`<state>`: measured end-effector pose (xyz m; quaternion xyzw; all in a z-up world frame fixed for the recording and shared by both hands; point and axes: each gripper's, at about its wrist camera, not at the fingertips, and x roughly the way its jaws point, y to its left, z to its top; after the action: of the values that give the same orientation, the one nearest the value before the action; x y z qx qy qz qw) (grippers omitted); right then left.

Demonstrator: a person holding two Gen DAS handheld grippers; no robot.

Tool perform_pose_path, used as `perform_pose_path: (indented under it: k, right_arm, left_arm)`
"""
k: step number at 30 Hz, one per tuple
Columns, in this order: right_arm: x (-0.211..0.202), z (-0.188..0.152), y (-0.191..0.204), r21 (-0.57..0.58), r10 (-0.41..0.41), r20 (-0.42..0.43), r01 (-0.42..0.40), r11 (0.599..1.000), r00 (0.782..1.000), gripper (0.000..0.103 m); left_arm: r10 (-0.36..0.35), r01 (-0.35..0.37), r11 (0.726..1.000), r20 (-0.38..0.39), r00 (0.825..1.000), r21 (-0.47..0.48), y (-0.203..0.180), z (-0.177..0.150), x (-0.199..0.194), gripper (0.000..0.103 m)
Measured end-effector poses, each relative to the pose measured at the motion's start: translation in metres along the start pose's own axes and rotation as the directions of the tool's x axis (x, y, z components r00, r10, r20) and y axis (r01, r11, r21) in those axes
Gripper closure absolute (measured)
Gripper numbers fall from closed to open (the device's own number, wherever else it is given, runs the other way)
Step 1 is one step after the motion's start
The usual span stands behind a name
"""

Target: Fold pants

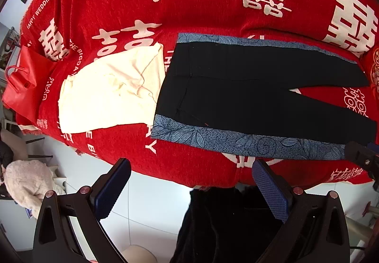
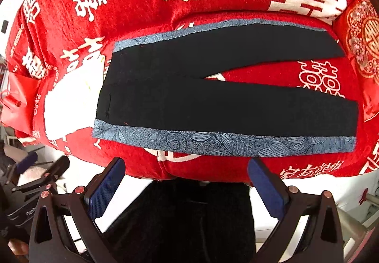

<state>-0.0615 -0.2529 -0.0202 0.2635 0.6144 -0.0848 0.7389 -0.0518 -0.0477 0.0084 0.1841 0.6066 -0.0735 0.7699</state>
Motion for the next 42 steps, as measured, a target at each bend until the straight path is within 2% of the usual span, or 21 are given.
perform_pose_path:
  k: [3,7,12,14,15,16,17,18,19,20,22,25,26,29,32,35,36,38,40,42]
  right_arm:
    - [0.005,0.002,-0.002,0.022,0.079,0.043,-0.080,0.997,0.996,0.000]
    - [0.026,-0.004,-0.007,0.060,0.157,0.101,-0.163,0.985,0.982,0.000]
    - [0.089,-0.015,-0.021,0.149,0.218,0.001,-0.216,0.965,0.976,0.000]
    - [0.113,-0.024,-0.031,0.209,0.280,-0.009,-0.272,0.939,0.960,0.000]
    - [0.127,-0.029,-0.036,0.242,0.320,-0.006,-0.309,0.920,0.948,0.000]
    - [0.140,-0.035,-0.042,0.270,0.349,-0.005,-0.335,0.903,0.937,0.000]
    - [0.150,-0.039,-0.045,0.290,0.374,-0.005,-0.356,0.888,0.928,0.001]
    - [0.163,-0.044,-0.051,0.315,0.417,0.004,-0.397,0.862,0.909,0.002]
    - [0.176,-0.049,-0.056,0.338,0.453,0.014,-0.430,0.837,0.892,0.009]
    - [0.185,-0.052,-0.060,0.356,0.468,0.016,-0.442,0.823,0.884,0.023]
    - [0.209,-0.058,-0.071,0.400,0.528,0.030,-0.494,0.772,0.849,0.029]
    - [0.230,-0.062,-0.078,0.420,0.573,0.061,-0.542,0.728,0.817,0.029]
    - [0.233,-0.061,-0.079,0.420,0.585,0.070,-0.556,0.717,0.808,0.029]
    - [0.245,-0.058,-0.075,0.423,0.661,0.103,-0.634,0.647,0.743,0.029]
    - [0.258,-0.055,-0.068,0.439,0.710,0.119,-0.678,0.590,0.694,0.029]
    - [0.259,-0.045,-0.057,0.441,0.740,0.165,-0.720,0.536,0.652,0.029]
    - [0.253,-0.040,-0.054,0.428,0.753,0.187,-0.742,0.516,0.631,0.029]
    - [0.238,-0.030,-0.047,0.397,0.778,0.226,-0.785,0.475,0.586,0.029]
    - [0.223,-0.021,-0.043,0.370,0.800,0.247,-0.817,0.443,0.546,0.029]
    - [0.215,-0.016,-0.040,0.352,0.809,0.246,-0.826,0.439,0.535,0.029]
  left_arm:
    - [-0.021,0.021,1.000,-0.011,1.000,0.014,0.002,0.005,0.017,0.000]
    - [-0.108,0.108,0.994,-0.051,0.993,0.003,0.010,0.010,0.055,0.000]
    - [-0.198,0.192,0.978,-0.078,0.977,-0.075,0.027,0.007,0.114,0.000]
    - [-0.269,0.255,0.958,-0.103,0.958,-0.133,0.035,0.005,0.143,0.000]
    - [-0.323,0.302,0.937,-0.108,0.940,-0.174,0.039,0.003,0.159,0.000]
    - [-0.363,0.336,0.918,-0.105,0.926,-0.210,0.043,0.000,0.173,0.008]
    - [-0.394,0.363,0.902,-0.103,0.913,-0.234,0.046,-0.002,0.186,0.021]
    - [-0.430,0.393,0.885,-0.115,0.896,-0.250,0.046,-0.006,0.203,0.024]
    - [-0.444,0.403,0.877,-0.123,0.887,-0.263,0.047,-0.009,0.217,0.025]
    - [-0.459,0.415,0.867,-0.118,0.880,-0.277,0.047,-0.013,0.229,0.025]
    - [-0.488,0.438,0.848,-0.119,0.865,-0.299,0.047,-0.019,0.245,0.025]
    - [-0.527,0.477,0.816,-0.082,0.846,-0.326,0.048,-0.025,0.250,0.022]
    - [-0.531,0.483,0.814,-0.077,0.844,-0.322,0.047,-0.026,0.249,0.022]
    - [-0.548,0.502,0.807,-0.078,0.833,-0.310,0.046,-0.028,0.247,0.022]
    - [-0.579,0.527,0.786,-0.086,0.811,-0.324,0.046,-0.031,0.250,0.022]
    - [-0.621,0.560,0.752,-0.090,0.779,-0.347,0.046,-0.031,0.247,0.022]
    - [-0.635,0.571,0.740,-0.089,0.767,-0.357,0.046,-0.027,0.250,0.022]
    - [-0.676,0.602,0.702,-0.093,0.731,-0.381,0.039,-0.020,0.253,0.022]
    - [-0.695,0.614,0.685,-0.098,0.713,-0.392,0.029,-0.019,0.254,0.022]
    - [-0.715,0.627,0.658,-0.084,0.694,-0.418,0.024,-0.014,0.256,0.022]
